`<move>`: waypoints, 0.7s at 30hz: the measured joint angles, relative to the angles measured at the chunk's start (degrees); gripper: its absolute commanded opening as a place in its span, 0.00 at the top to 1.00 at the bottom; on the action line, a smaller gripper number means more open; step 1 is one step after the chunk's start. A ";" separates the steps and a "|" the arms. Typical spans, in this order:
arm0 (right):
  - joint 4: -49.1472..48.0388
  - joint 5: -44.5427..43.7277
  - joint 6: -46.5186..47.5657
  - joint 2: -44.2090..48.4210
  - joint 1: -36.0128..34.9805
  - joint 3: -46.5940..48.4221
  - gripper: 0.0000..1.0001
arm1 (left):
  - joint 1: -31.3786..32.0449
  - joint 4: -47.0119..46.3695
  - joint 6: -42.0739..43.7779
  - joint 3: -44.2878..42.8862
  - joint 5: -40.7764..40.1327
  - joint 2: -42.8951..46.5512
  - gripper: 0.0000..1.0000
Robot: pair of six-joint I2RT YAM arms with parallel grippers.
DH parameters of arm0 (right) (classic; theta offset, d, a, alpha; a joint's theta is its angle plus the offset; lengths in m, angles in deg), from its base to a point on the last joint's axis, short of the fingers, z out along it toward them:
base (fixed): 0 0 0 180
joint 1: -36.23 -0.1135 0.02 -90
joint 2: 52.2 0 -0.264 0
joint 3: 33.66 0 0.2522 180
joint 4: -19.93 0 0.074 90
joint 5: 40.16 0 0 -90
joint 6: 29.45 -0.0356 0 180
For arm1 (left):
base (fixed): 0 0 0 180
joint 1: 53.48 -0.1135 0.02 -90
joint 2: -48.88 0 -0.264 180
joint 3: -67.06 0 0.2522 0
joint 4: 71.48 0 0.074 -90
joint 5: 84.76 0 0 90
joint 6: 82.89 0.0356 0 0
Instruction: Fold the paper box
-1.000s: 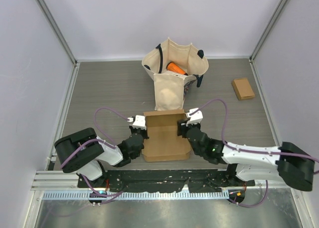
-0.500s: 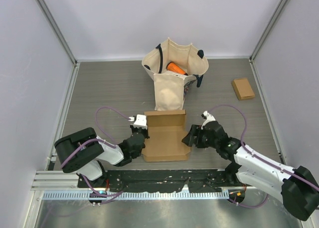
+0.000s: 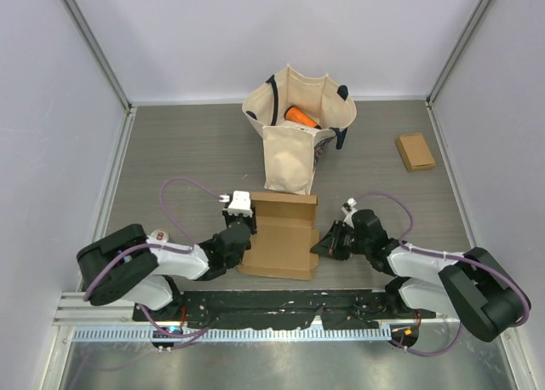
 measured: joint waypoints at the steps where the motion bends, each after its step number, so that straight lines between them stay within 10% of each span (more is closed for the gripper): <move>1: -0.07 0.33 -0.72 -0.26 0.00 -0.20 0.99 | 0.02 2.10 -0.87 -0.48 -0.13 1.31 0.39; 13: 14.36 5.38 -10.71 -2.10 3.04 7.19 0.99 | 0.39 62.07 -25.42 -16.20 24.50 48.63 0.36; 17: 14.53 11.58 -13.22 -5.40 3.72 8.33 0.99 | 5.51 68.26 -21.70 -21.20 34.29 44.98 0.25; 21: 16.39 15.21 -15.58 -4.72 3.72 8.68 0.99 | 24.39 73.11 -8.37 -28.65 31.23 29.62 0.22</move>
